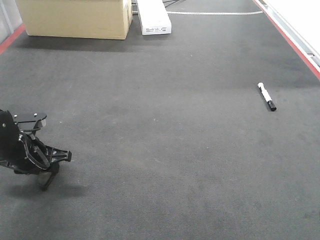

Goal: Move and align brake pads A on conveyor
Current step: 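Lower the left gripper's brake pad onto the belt and open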

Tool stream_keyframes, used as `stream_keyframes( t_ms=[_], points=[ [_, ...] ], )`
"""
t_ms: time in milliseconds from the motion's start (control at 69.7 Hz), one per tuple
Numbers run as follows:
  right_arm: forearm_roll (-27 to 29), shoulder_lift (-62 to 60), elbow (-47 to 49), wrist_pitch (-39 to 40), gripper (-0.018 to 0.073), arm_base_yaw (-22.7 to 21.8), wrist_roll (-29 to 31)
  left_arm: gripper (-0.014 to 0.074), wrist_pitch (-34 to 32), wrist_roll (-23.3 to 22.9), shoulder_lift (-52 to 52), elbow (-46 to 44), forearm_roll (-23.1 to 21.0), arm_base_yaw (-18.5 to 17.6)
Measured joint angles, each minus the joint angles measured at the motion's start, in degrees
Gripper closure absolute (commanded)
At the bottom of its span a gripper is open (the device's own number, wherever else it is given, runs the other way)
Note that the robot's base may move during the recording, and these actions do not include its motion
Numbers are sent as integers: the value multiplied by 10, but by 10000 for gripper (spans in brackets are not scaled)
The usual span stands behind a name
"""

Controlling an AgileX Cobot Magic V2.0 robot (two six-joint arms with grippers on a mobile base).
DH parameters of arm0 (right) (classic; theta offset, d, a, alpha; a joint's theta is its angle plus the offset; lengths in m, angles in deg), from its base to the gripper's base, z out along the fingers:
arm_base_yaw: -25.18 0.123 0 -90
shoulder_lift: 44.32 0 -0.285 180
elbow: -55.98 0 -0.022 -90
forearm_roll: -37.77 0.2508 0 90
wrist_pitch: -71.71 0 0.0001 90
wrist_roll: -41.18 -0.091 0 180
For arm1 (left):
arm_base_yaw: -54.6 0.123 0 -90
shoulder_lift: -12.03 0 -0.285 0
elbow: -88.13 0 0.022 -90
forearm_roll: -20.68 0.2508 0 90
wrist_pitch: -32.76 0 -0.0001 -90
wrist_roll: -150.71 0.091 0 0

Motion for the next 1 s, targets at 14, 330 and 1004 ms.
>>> stream_keyframes(
  t_ms=[14, 330, 1004],
  points=[
    [0, 0, 0, 0, 552, 0, -3, 510, -1, 0, 0, 0, 0, 0],
    [0, 0, 0, 0, 552, 0, 0, 256, -16, 0, 2, -4, 0, 0],
    [0, 0, 0, 0, 552, 0, 0, 148, 18, 22, -105, -19, 5, 0]
  ],
)
